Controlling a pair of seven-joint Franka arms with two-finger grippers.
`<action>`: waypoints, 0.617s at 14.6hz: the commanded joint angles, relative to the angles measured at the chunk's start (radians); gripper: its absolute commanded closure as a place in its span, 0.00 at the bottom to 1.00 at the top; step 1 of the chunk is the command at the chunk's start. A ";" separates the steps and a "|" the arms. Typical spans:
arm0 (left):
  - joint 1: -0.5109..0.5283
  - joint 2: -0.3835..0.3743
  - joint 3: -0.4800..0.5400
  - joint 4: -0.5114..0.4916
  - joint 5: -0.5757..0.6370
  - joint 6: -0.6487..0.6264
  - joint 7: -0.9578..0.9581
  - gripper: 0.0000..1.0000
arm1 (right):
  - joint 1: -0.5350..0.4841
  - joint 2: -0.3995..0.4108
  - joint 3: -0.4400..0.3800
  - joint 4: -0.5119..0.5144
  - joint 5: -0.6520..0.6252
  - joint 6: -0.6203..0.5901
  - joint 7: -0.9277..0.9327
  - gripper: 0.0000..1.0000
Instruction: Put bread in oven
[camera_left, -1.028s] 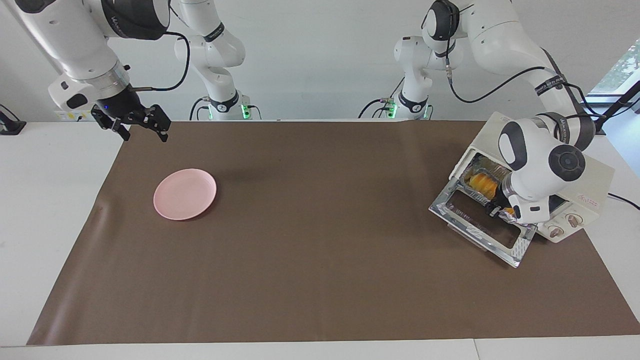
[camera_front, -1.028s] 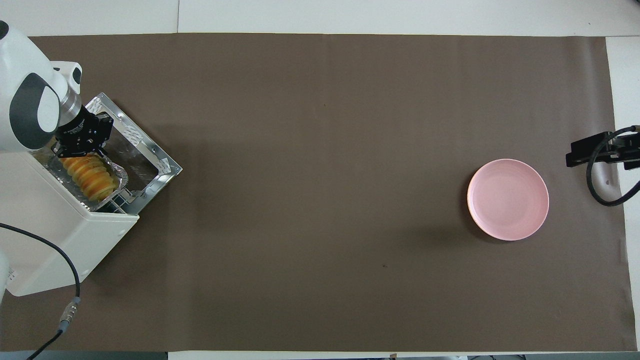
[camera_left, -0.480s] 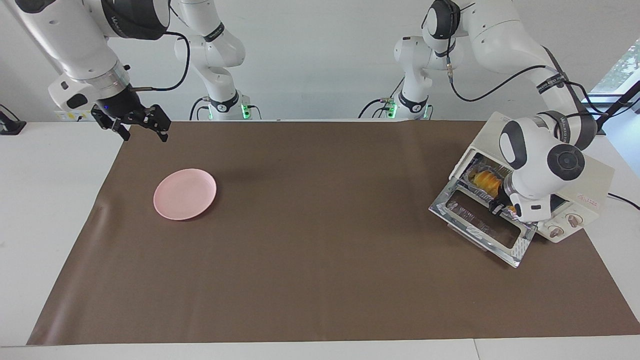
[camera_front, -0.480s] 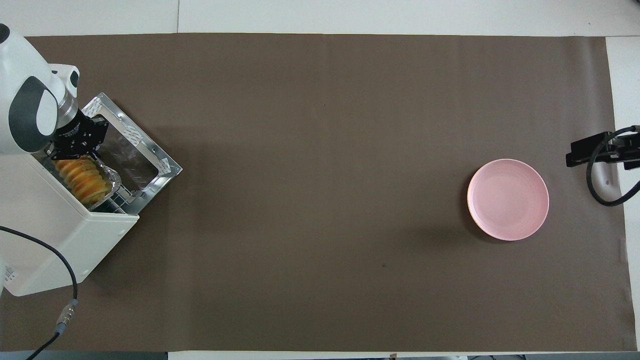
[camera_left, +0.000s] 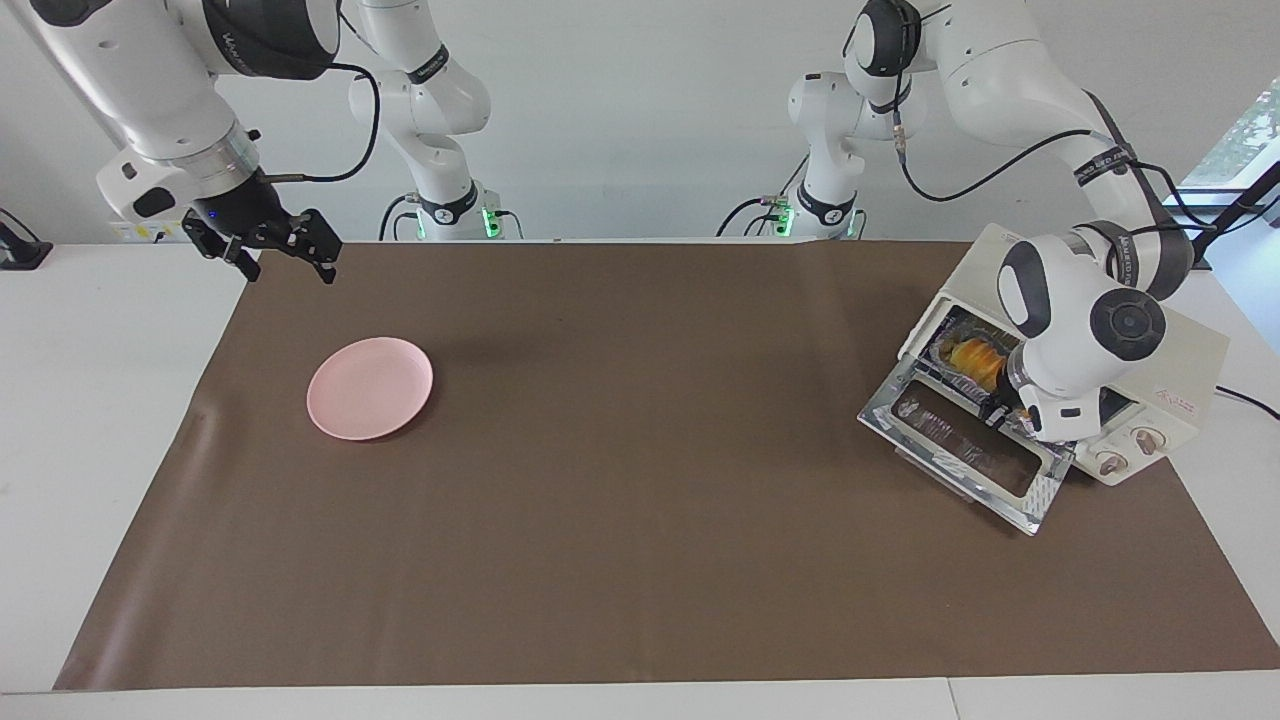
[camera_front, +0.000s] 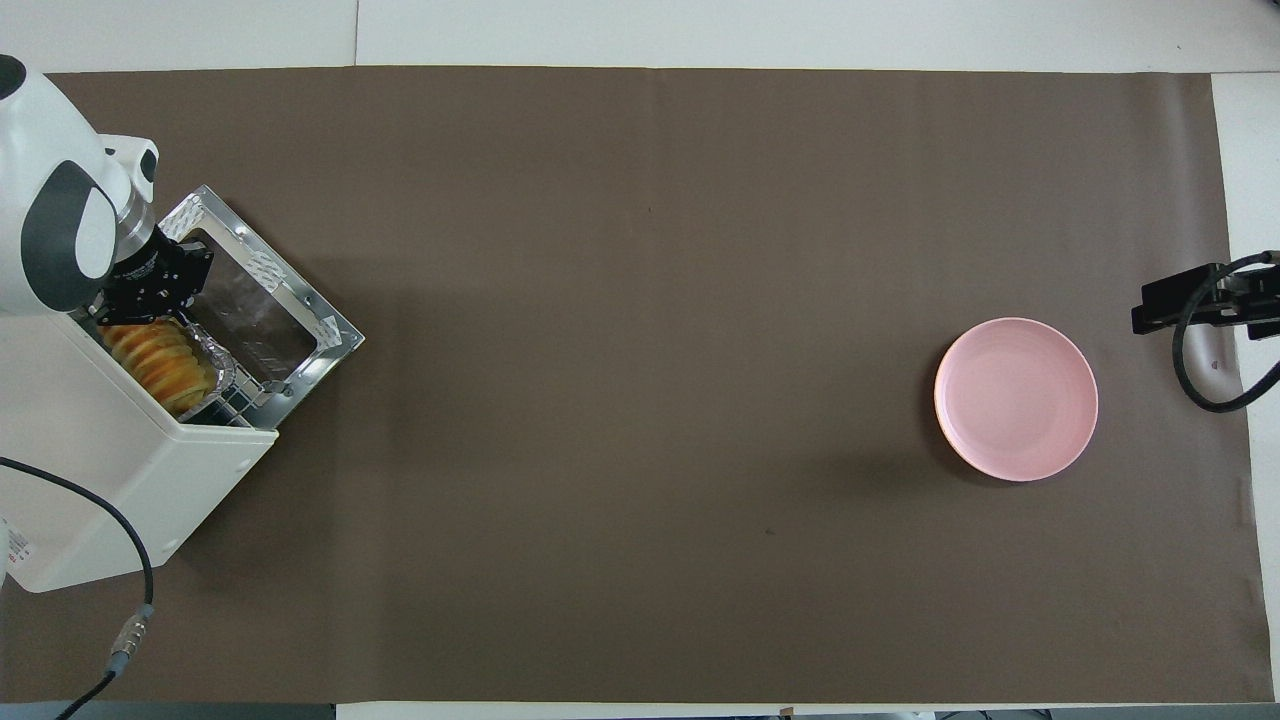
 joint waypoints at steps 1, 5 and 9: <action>-0.004 -0.047 0.002 -0.062 0.025 0.036 0.011 1.00 | -0.015 -0.005 0.013 -0.003 -0.016 -0.014 -0.019 0.00; -0.003 -0.047 0.002 -0.062 0.027 0.060 0.012 1.00 | -0.013 -0.005 0.013 -0.003 -0.016 -0.014 -0.019 0.00; -0.001 -0.047 0.002 -0.062 0.044 0.065 0.026 1.00 | -0.013 -0.005 0.013 -0.003 -0.016 -0.014 -0.019 0.00</action>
